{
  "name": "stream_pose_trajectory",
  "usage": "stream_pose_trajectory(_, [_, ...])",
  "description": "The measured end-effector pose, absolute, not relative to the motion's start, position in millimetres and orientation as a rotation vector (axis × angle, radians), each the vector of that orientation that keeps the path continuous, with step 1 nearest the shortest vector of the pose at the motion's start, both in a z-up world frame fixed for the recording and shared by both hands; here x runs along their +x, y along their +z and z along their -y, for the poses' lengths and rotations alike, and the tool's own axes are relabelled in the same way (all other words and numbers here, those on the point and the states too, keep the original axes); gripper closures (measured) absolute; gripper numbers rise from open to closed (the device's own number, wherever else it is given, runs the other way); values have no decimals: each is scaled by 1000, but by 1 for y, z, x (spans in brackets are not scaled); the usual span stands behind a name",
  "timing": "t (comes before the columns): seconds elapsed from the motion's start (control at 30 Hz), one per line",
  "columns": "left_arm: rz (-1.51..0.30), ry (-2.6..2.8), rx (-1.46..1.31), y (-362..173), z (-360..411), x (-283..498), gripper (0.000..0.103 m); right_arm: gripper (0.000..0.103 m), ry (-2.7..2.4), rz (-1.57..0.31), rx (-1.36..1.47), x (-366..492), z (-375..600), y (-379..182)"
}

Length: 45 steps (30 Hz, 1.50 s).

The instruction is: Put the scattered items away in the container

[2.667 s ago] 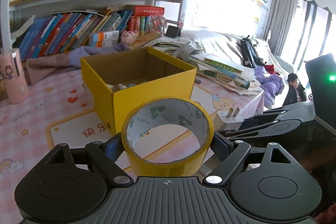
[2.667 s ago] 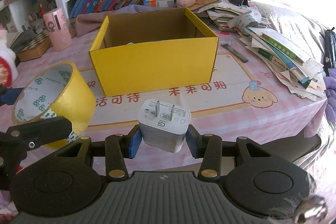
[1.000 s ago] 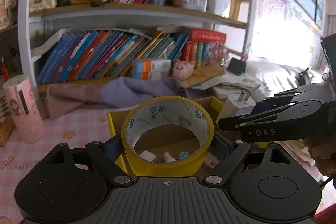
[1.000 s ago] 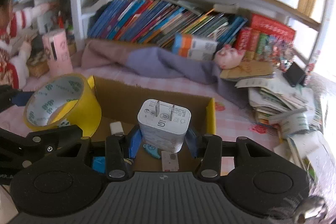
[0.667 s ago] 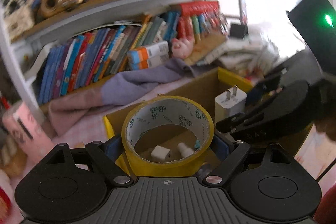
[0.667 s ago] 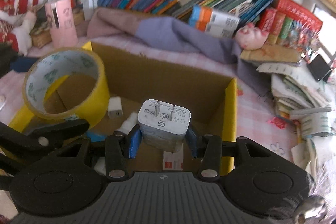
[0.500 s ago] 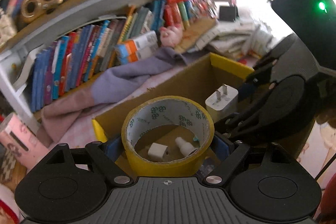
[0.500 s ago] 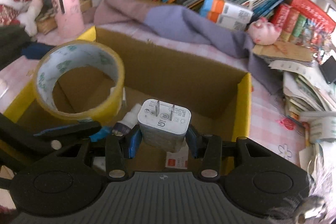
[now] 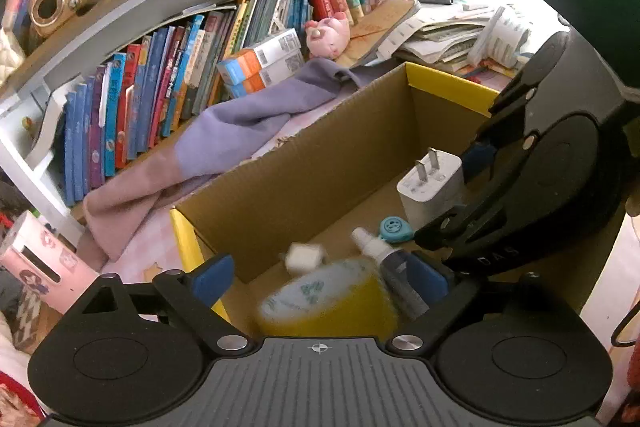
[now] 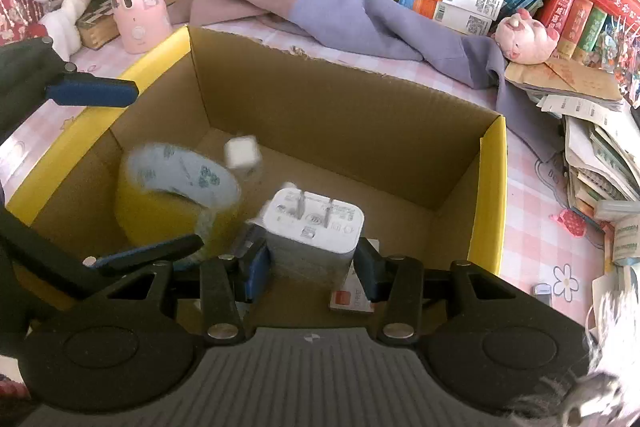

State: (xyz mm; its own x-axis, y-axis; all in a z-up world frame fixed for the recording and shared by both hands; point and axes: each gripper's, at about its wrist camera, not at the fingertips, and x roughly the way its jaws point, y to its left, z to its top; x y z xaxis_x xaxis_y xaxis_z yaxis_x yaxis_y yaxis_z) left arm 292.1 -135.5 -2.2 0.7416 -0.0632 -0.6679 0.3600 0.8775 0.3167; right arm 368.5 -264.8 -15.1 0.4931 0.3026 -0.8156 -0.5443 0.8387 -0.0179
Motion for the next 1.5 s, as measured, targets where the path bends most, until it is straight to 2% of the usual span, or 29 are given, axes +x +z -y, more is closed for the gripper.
stream_pose_trajectory(0.17, [-671,-206,445,3,137,286,7,54,521,-879,-249,365,269,-9])
stream_pose_trajectory(0.3, [-624,-171,387,14,131,277,7,46,491,-819,-215,356,274,3])
stream_pose_trajectory(0.9, [-492,-102,182,46,116,189,7,41,318,-608,-92,270,287,46])
stream_pose_trajectory(1.1, [-476,-114,196,47,107,154,7,38,279,-582,-72,229,277,48])
stream_pose_trajectory(1.2, [-480,-107,175,46,98,136,7,33,263,-588,-65,206,272,47])
stream_pose_trajectory(1.5, [-529,-73,143,33,82,74,6,30,195,-618,-42,131,262,35])
